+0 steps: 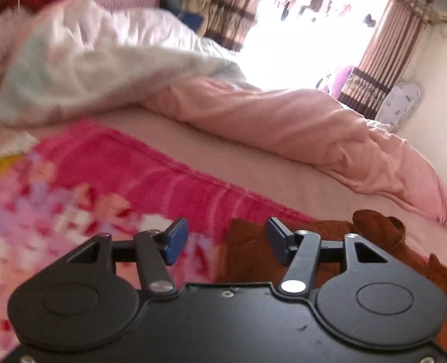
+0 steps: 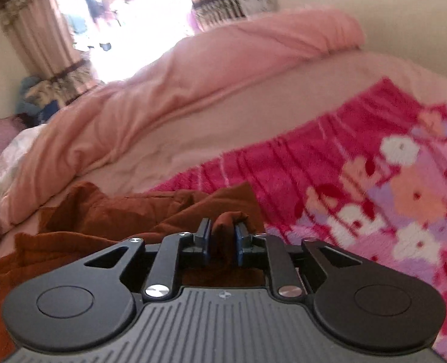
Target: Fold large clothes
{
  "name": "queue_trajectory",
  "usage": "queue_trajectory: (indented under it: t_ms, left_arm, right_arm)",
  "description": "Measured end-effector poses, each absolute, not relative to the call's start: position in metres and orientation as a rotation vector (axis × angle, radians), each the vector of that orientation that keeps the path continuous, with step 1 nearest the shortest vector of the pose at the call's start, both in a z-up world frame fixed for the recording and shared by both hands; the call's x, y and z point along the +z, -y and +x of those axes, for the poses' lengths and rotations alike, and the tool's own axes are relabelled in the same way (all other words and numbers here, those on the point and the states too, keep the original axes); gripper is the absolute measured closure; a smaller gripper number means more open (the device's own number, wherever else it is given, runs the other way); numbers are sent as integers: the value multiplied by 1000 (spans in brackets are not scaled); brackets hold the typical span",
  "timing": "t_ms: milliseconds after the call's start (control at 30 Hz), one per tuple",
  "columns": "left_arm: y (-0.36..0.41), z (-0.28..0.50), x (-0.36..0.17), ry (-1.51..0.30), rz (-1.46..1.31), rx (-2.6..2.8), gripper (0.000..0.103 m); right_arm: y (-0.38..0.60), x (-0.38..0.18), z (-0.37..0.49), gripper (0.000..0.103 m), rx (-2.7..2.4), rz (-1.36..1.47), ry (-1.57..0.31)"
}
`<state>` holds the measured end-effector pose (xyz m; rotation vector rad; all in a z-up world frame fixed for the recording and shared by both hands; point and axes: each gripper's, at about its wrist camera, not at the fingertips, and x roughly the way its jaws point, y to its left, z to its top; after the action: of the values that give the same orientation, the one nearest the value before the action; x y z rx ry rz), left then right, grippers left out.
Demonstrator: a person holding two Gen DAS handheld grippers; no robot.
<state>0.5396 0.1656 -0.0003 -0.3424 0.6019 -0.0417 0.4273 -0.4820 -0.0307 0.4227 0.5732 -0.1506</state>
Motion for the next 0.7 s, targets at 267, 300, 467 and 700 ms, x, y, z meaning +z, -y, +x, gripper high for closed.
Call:
queue_trajectory:
  t_ms: [267,300,467,700]
  left_arm:
    - [-182,433,-53,-733,-519,-153,43]
    - [-179,425,-60,-747,-554,-159,43]
    - [-159,414,-88,-770,-665,-175,42]
    - [-154,436,-104,-756,-828,-168,38]
  right_arm:
    - [486,-27,322,26,-176,455,-527]
    - [489,-34,311,26,-157,516,-545]
    - [497,-81,286,28,-94,816,-616]
    - [507,-120,307,31,-48,1066,-602]
